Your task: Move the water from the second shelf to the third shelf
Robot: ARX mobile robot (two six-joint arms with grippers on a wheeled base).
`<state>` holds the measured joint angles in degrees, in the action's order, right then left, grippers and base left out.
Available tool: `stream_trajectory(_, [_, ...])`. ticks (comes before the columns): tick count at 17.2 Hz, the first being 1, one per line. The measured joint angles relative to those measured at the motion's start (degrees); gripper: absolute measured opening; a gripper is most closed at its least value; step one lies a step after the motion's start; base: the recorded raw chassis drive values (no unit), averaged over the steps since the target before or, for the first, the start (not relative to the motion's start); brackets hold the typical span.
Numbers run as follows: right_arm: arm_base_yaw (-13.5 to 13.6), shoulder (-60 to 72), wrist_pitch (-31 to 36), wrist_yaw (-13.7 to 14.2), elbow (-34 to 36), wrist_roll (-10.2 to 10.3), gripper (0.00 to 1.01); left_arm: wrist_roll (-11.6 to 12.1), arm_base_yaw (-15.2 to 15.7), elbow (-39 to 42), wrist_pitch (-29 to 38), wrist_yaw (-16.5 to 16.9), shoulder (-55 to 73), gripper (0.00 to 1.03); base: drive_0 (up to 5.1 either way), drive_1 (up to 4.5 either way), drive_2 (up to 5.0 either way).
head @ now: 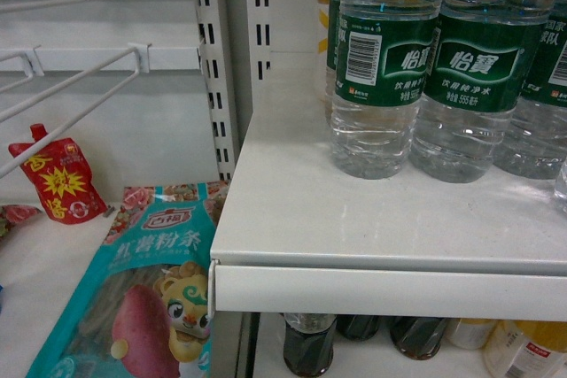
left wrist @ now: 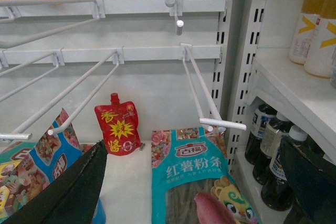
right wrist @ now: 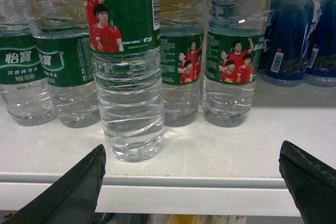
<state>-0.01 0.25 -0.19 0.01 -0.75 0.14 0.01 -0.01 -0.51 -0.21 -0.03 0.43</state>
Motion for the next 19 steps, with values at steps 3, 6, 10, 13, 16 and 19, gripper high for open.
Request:
stream_trajectory(3, [0.0, 0.0, 0.0, 0.0, 0.0, 0.0, 0.98, 0.0, 0.0, 0.0, 0.0, 0.0, 0.0, 0.98, 0.0, 0.0, 0.0])
stream_trajectory(6, [0.0, 0.0, 0.1, 0.0, 0.0, 0.0, 0.98, 0.0, 0.0, 0.0, 0.0, 0.0, 0.0, 0.98, 0.0, 0.0, 0.0])
stream_trajectory(10, [0.0, 0.0, 0.2, 0.0, 0.0, 0.0, 0.98, 0.0, 0.0, 0.0, 0.1, 0.0, 0.0, 0.98, 0.0, 0.0, 0.0])
stream_trajectory(13, [0.0, 0.0, 0.0, 0.0, 0.0, 0.0, 0.98, 0.0, 0.0, 0.0, 0.0, 0.0, 0.0, 0.98, 0.0, 0.0, 0.0])
stream_trajectory(16, [0.0, 0.0, 0.0, 0.0, 0.0, -0.1, 0.98, 0.0, 0.0, 0.0, 0.0, 0.0, 0.0, 0.98, 0.0, 0.0, 0.0])
stream_trajectory(19, [0.0, 0.0, 0.0, 0.0, 0.0, 0.0, 0.98, 0.0, 0.0, 0.0, 0.0, 0.0, 0.0, 0.98, 0.0, 0.0, 0.0])
